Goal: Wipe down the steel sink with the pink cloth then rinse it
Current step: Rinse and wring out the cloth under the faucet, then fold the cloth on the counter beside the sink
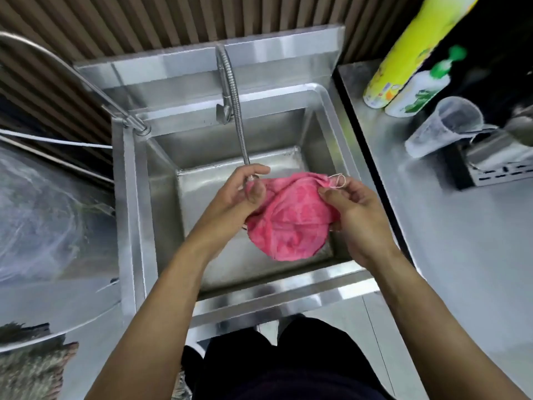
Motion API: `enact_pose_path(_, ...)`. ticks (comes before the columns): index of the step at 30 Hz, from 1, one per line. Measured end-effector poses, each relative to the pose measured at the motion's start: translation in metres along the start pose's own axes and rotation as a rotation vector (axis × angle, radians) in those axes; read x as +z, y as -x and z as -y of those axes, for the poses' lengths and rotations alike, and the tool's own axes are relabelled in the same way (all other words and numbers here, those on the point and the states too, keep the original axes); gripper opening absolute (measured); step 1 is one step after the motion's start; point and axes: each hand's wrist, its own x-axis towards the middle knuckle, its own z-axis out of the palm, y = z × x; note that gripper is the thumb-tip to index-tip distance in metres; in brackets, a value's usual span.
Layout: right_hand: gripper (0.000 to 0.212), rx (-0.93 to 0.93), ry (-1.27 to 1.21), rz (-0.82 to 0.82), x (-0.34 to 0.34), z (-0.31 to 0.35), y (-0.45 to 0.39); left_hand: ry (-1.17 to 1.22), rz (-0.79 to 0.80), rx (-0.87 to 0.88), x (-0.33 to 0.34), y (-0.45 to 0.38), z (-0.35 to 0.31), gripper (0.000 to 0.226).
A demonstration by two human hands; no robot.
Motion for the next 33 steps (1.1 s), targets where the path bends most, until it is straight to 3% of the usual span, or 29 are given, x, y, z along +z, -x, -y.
enact_pose_path(3, 0.010, 0.076, -0.105, -0.157, -0.021, 0.000, 0.036, -0.063, 0.185, 0.020, 0.021, 0.014, 0.004, 0.050)
enact_pose_path(6, 0.008, 0.010, -0.081, -0.254, -0.040, 0.000, 0.076, -0.198, 0.054, 0.052, 0.056, 0.021, 0.014, 0.023)
enact_pose_path(9, 0.006, -0.154, 0.067, -0.428, -0.061, -0.003, 0.119, -0.282, 0.071, 0.133, 0.095, 0.025, 0.017, 0.012)
enact_pose_path(18, 0.023, -0.393, 0.174, -0.778, -0.155, -0.017, 0.243, -0.279, 0.503, 0.189, 0.228, 0.044, -0.003, 0.012)
enact_pose_path(22, 0.037, -0.300, 0.049, -0.720, -0.209, -0.029, 0.268, -0.249, 0.603, 0.046, 0.273, 0.039, 0.005, 0.011)
enact_pose_path(26, 0.027, -0.096, -0.010, -0.643, -0.266, -0.042, 0.239, -0.305, 0.539, -0.200, 0.316, 0.023, 0.029, 0.008)
enact_pose_path(29, 0.022, -0.046, -0.097, -0.547, -0.311, -0.036, 0.203, -0.250, 0.472, -0.352, 0.344, -0.011, 0.043, 0.010)
enact_pose_path(31, 0.029, 0.011, 0.134, -0.477, -0.340, -0.042, 0.174, -0.414, 0.384, -0.337, 0.353, -0.043, 0.057, 0.021)
enact_pose_path(33, 0.049, 0.059, 0.591, -0.418, -0.365, -0.060, 0.148, -0.693, 0.258, -0.183, 0.357, -0.067, 0.074, 0.024)
